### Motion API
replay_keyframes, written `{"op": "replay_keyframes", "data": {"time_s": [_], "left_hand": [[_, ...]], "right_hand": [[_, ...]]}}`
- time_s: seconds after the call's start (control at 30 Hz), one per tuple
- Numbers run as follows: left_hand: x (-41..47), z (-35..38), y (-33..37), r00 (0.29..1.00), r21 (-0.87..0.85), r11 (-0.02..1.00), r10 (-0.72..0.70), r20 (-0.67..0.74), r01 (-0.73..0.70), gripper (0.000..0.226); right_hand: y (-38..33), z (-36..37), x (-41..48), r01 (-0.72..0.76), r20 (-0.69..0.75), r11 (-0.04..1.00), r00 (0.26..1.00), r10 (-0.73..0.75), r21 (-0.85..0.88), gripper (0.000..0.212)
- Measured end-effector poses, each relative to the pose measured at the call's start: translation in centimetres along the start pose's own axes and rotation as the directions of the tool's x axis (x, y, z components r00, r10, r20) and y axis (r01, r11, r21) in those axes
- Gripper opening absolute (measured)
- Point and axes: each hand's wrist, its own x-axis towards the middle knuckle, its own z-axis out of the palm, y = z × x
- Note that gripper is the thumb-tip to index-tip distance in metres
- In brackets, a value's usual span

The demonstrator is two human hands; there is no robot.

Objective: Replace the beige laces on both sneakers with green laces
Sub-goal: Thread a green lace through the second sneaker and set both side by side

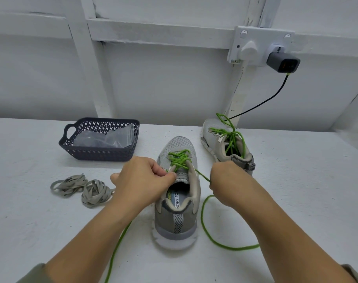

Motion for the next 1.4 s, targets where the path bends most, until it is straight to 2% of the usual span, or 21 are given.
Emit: {"op": "replay_keyframes", "data": {"time_s": [0.07, 0.13, 0.2, 0.23, 0.3, 0.33, 0.4, 0.5, 0.53, 0.57, 0.63, 0.73, 0.83, 0.9, 1.0, 1.07, 1.13, 1.2, 1.27, 1.3, 1.4], "left_hand": [[0.1, 0.2, -0.1, 1.000, 0.022, 1.000, 0.005, -0.004, -0.005, 0.032], [0.3, 0.2, -0.5, 0.999, -0.008, 0.999, 0.041, 0.012, -0.041, 0.035], [0.5, 0.1, -1.3, 0.982, -0.101, 0.993, 0.073, 0.173, -0.056, 0.043], [0.6, -0.1, -1.7, 0.954, -0.135, 0.990, 0.074, 0.290, -0.036, 0.046], [1.0, -0.6, -2.8, 0.891, -0.109, 0.994, 0.056, 0.451, -0.008, 0.040], [1.3, -1.1, -3.2, 0.870, -0.114, 0.993, 0.043, 0.490, 0.015, 0.039], [2.0, -2.2, -3.4, 0.831, -0.247, 0.963, 0.050, 0.554, 0.107, 0.043], [2.9, -3.9, -2.6, 0.852, -0.502, 0.856, 0.167, 0.496, 0.125, 0.037], [3.1, -4.4, -2.1, 0.863, -0.547, 0.834, 0.219, 0.456, 0.077, 0.033], [3.1, -4.7, -1.6, 0.866, -0.585, 0.811, 0.273, 0.420, 0.027, 0.032], [2.9, -5.2, -0.9, 0.856, -0.624, 0.779, 0.357, 0.374, -0.053, 0.032], [2.6, -5.8, 0.2, 0.835, -0.536, 0.812, 0.448, 0.320, -0.230, 0.029], [2.6, -6.1, 1.2, 0.815, -0.425, 0.814, 0.524, 0.246, -0.396, 0.024], [3.1, -6.5, 1.7, 0.813, -0.313, 0.810, 0.560, 0.162, -0.495, 0.027], [4.4, -7.1, 1.8, 0.792, -0.172, 0.797, 0.600, 0.112, -0.579, 0.035], [5.2, -6.9, 2.0, 0.798, -0.002, 0.800, 0.600, 0.056, -0.600, 0.034], [5.6, -6.4, 2.1, 0.820, 0.236, 0.823, 0.555, -0.141, -0.516, 0.026], [5.3, -5.8, 1.7, 0.786, 0.334, 0.816, 0.561, -0.259, -0.472, 0.025], [4.7, -5.0, 1.2, 0.745, 0.256, 0.751, 0.652, -0.139, -0.609, 0.023], [4.6, -4.7, 1.0, 0.757, 0.184, 0.749, 0.652, -0.038, -0.636, 0.027], [5.3, -3.9, 0.2, 0.815, 0.121, 0.807, 0.560, 0.149, -0.577, 0.028]], "right_hand": [[0.3, -0.6, -0.2, 0.034, -0.009, 0.998, 0.999, -0.034, 0.048, 0.023], [0.6, -1.7, -0.7, 0.149, -0.082, 0.963, 0.988, -0.133, 0.227, 0.020], [0.8, -2.4, -1.2, 0.258, -0.217, 0.865, 0.960, -0.178, 0.429, 0.025], [0.8, -2.7, -1.5, 0.300, -0.276, 0.772, 0.946, -0.168, 0.560, 0.028], [0.7, -2.8, -1.8, 0.353, -0.325, 0.508, 0.934, -0.146, 0.786, 0.033], [0.5, -2.8, -1.8, 0.377, -0.347, 0.387, 0.926, -0.148, 0.841, 0.035], [0.2, -2.6, -1.5, 0.406, -0.377, 0.235, 0.913, -0.157, 0.883, 0.039], [-0.5, -2.2, -0.7, 0.345, -0.346, -0.047, 0.910, -0.228, 0.938, 0.040], [-0.7, -1.9, -0.3, 0.316, -0.336, -0.117, 0.911, -0.241, 0.941, 0.037], [-1.0, -1.9, 0.0, 0.310, -0.334, -0.133, 0.911, -0.243, 0.941, 0.036], [-1.3, -2.0, 0.4, 0.323, -0.323, -0.039, 0.915, -0.243, 0.945, 0.045], [-1.9, -2.7, 0.9, 0.359, -0.291, 0.230, 0.914, -0.284, 0.904, 0.055], [-2.0, -3.3, 1.8, 0.398, -0.242, 0.562, 0.911, -0.334, 0.725, 0.060], [-1.9, -3.9, 2.3, 0.415, -0.155, 0.695, 0.900, -0.407, 0.587, 0.055], [-2.0, -4.3, 2.6, 0.446, -0.008, 0.654, 0.829, -0.559, 0.610, 0.029], [-2.2, -4.1, 2.5, 0.465, -0.047, 0.612, 0.819, -0.572, 0.640, 0.013], [-2.3, -4.0, 2.6, 0.454, -0.113, 0.585, 0.844, -0.525, 0.673, 0.018], [-2.5, -3.8, 2.9, 0.434, -0.152, 0.593, 0.872, -0.465, 0.678, 0.029], [-2.3, -3.9, 2.9, 0.422, -0.137, 0.597, 0.876, -0.462, 0.682, 0.036], [-2.2, -4.1, 2.9, 0.427, -0.113, 0.592, 0.864, -0.491, 0.684, 0.036], [-1.7, -4.6, 2.4, 0.435, -0.040, 0.583, 0.823, -0.567, 0.686, 0.031]]}}
